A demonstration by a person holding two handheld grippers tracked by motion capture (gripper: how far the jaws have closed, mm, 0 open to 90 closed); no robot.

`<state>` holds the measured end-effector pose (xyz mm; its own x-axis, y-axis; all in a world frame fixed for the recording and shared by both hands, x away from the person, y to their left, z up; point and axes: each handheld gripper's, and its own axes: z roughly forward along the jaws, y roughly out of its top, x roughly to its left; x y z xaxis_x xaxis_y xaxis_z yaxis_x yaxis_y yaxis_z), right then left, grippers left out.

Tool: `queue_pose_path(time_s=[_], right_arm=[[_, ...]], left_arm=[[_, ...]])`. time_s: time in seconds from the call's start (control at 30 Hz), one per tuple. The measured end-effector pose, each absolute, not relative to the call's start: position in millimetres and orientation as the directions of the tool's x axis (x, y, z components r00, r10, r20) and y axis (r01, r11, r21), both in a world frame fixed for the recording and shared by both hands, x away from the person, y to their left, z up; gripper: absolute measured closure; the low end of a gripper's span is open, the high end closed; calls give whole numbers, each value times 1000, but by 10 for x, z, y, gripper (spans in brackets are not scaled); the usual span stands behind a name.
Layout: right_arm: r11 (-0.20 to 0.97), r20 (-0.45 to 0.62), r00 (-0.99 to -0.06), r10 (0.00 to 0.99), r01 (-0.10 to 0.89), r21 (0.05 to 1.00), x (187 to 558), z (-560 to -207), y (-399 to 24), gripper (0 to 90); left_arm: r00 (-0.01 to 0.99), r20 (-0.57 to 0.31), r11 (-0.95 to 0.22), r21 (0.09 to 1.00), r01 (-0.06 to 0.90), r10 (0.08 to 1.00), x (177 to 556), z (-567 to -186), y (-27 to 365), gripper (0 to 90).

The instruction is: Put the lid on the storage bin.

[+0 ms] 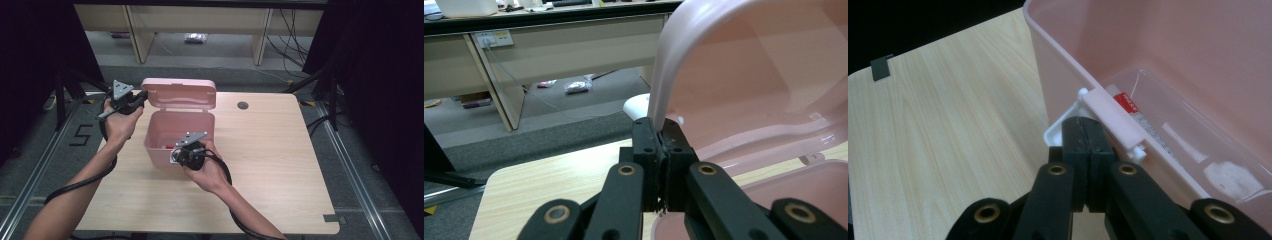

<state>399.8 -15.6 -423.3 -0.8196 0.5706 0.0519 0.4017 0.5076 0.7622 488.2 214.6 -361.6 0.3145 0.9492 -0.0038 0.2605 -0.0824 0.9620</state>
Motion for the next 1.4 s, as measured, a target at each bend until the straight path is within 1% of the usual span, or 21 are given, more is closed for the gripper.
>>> queue_pose_path(time_s=[0.03,0.2,0.43,0.53,0.57,0.67,0.73,0.83,0.87,0.9,0.93,1.0,1.07,1.2,1.33,1.4], right_arm=[[513,58,-825,562,403,758,3991,-4212,-169,900],[470,45,-824,564,366,803,3994,-4060,-249,900],[397,43,-778,627,367,841,4081,-3879,-455,900],[370,64,-756,651,390,843,4117,-3844,-523,900],[380,41,-762,647,368,849,4141,-3842,-541,900],[369,46,-744,666,382,847,4172,-3826,-591,900],[349,68,-735,675,399,848,4174,-3828,-592,900],[342,62,-724,687,398,851,4209,-3815,-636,900],[348,40,-734,678,369,862,4238,-3822,-651,900],[340,37,-727,686,365,867,4250,-3821,-662,900],[330,58,-722,690,384,863,4248,-3811,-670,900],[325,40,-717,696,365,872,4281,-3809,-701,900],[298,66,-704,707,382,875,4289,-3792,-727,900],[298,43,-697,716,361,884,4333,-3769,-781,900],[275,74,-680,730,390,879,4336,-3732,-813,900],[282,42,-681,731,358,890,4368,-3723,-836,900]], left_arm=[[315,-3,-83,962,261,949,4878,-3619,2148,871],[319,0,-87,961,261,948,4865,-3622,2151,871],[318,2,-90,961,262,948,4840,-3628,2151,870],[322,-6,-84,961,263,947,4834,-3628,2158,868],[323,-5,-85,961,264,946,4832,-3630,2161,868],[323,-7,-83,960,266,946,4823,-3634,2161,868],[325,-7,-85,960,267,946,4818,-3634,2165,867],[327,-1,-91,960,266,945,4809,-3633,2166,868],[328,-1,-91,960,266,945,4807,-3632,2165,868],[327,0,-92,960,266,945,4806,-3632,2165,869],[327,1,-93,960,266,945,4806,-3633,2165,869],[327,2,-93,960,265,945,4805,-3633,2164,869],[326,4,-95,960,264,945,4801,-3636,2163,869],[327,7,-99,959,265,945,4793,-3637,2163,870],[328,11,-101,960,260,945,4785,-3642,2162,870],[328,13,-104,960,260,944,4779,-3643,2165,870]])
